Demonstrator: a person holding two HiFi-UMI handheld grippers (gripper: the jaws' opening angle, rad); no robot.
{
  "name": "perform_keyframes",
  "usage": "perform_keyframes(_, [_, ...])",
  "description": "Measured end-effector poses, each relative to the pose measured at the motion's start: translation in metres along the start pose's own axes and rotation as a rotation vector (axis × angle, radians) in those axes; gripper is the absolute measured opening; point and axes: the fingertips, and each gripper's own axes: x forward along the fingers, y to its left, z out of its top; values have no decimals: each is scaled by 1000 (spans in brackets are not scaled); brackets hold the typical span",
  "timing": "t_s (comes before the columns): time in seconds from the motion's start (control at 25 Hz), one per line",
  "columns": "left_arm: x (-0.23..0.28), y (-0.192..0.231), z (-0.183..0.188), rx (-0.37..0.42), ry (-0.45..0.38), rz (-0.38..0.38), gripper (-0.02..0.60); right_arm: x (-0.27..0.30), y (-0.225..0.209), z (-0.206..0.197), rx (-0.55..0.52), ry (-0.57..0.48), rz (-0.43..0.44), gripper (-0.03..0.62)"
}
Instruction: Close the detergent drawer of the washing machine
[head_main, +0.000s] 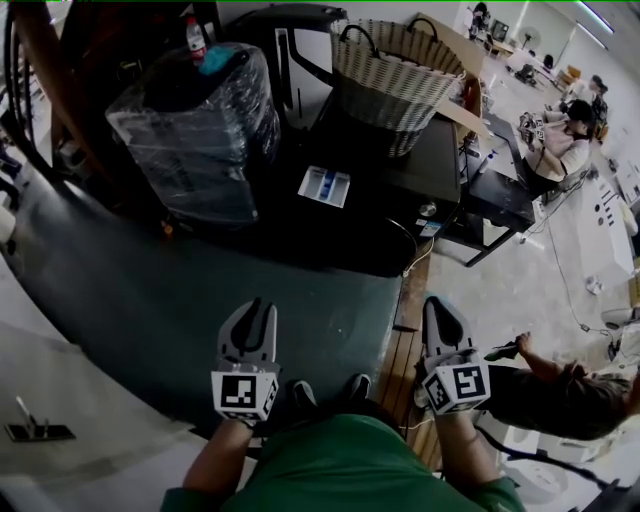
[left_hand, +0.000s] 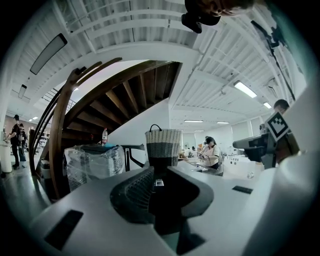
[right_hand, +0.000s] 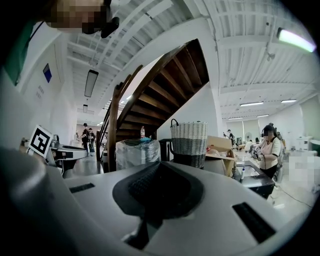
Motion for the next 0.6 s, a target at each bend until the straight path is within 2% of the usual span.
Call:
perform_keyframes(0.36, [0,39,-16,11,16,-17,91,16,38,-12,8,27,-9,23])
perform_keyframes(0.6, [27,49,-21,-7,29,-25,91,39,36,-16,2,38,-8,23])
